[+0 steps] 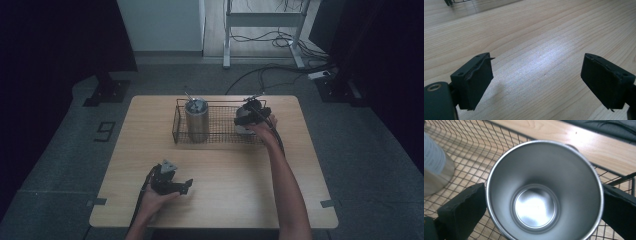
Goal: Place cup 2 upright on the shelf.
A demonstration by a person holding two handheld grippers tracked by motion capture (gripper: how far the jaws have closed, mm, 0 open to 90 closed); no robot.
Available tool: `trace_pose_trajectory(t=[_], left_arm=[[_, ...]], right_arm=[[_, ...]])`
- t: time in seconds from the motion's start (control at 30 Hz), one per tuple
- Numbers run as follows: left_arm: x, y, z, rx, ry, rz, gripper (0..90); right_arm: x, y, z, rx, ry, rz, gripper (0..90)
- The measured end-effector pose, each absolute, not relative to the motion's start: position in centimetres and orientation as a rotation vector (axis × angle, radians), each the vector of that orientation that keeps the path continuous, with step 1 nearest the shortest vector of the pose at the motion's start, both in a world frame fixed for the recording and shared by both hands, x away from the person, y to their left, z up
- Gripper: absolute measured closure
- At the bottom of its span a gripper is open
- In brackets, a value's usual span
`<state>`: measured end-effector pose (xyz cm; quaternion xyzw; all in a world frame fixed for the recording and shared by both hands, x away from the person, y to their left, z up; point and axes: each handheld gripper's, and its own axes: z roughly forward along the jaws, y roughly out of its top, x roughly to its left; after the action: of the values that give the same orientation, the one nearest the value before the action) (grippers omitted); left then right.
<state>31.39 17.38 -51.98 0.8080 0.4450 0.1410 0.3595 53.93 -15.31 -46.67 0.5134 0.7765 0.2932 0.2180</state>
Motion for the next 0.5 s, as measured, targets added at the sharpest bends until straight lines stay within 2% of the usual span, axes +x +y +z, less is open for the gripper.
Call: trace_pose_trajectory(t=[0.23, 0.5], left_arm=[[31.4, 17.1, -52.0, 2.086, 1.142, 0.359, 10.4], [31.3, 16.4, -52.4, 2.117, 1.129, 0.354, 10.4]], right_arm=[[52.9, -15.5, -45.2, 1.412, 2.087, 0.871, 0.0], [49.9, -16.8, -43.1, 1.378, 2.018, 1.002, 2.2]])
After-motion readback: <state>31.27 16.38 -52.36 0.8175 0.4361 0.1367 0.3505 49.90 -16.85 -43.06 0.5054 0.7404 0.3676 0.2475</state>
